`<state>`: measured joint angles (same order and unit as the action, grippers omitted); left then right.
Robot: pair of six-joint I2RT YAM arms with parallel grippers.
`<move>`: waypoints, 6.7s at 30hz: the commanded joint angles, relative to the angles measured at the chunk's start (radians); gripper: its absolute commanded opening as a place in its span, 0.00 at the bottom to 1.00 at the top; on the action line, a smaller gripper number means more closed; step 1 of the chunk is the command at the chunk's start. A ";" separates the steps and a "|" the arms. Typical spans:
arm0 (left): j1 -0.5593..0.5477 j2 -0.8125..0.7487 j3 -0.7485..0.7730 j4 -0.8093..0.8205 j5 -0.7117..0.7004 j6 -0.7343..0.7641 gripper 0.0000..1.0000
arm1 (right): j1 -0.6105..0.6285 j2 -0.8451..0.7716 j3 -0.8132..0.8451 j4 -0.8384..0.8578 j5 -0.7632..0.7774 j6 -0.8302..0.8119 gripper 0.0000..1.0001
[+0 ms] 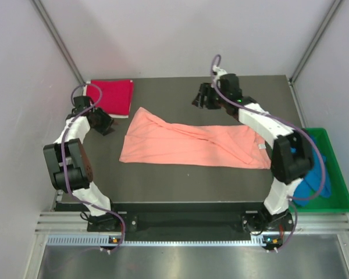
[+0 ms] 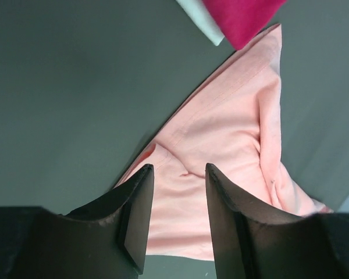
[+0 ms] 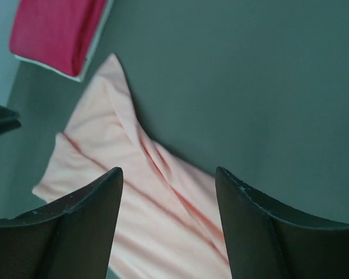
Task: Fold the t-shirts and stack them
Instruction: Fold the tshirt
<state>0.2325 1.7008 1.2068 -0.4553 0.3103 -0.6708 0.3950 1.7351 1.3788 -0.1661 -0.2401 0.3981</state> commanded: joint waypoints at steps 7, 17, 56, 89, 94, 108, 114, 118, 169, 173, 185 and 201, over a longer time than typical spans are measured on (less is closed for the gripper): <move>0.010 0.095 -0.018 0.064 0.116 0.019 0.43 | 0.142 0.556 0.629 0.022 -0.189 -0.052 0.64; 0.010 0.063 -0.081 0.072 0.121 0.022 0.43 | 0.179 0.854 0.868 0.059 -0.212 0.128 0.61; 0.019 -0.076 -0.098 0.003 -0.023 0.048 0.44 | 0.386 0.695 0.701 0.110 -0.312 -0.077 0.55; -0.039 -0.129 -0.303 0.234 0.030 -0.035 0.47 | 0.328 0.043 0.166 -0.330 0.449 0.284 0.53; -0.041 -0.081 -0.285 0.271 0.035 -0.049 0.47 | 0.147 -0.190 -0.058 -0.434 0.479 0.453 0.54; -0.045 0.016 -0.220 0.323 0.075 -0.073 0.43 | -0.309 -0.373 -0.274 -0.841 0.550 0.728 0.52; -0.051 0.036 -0.216 0.336 0.093 -0.084 0.31 | -0.387 -0.350 -0.351 -0.849 0.403 0.817 0.52; -0.053 0.039 -0.208 0.337 0.095 -0.088 0.16 | -0.387 -0.301 -0.337 -0.846 0.358 0.892 0.51; -0.114 0.045 -0.168 0.303 0.049 -0.088 0.00 | -0.489 -0.062 -0.188 -0.908 0.213 1.076 0.43; -0.114 0.046 -0.170 0.303 0.050 -0.088 0.00 | -0.487 -0.054 -0.202 -0.895 0.203 1.098 0.43; -0.117 0.049 -0.174 0.305 0.047 -0.084 0.00 | -0.450 0.006 -0.234 -0.854 0.199 1.128 0.41; -0.119 0.059 -0.170 0.311 0.047 -0.092 0.00 | -0.446 0.018 -0.296 -0.808 0.223 1.153 0.39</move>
<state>0.1181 1.7439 1.0012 -0.1684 0.3580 -0.7609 -0.0612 1.7458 1.0908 -0.9909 -0.0307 1.5288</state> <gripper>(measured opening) 0.021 0.390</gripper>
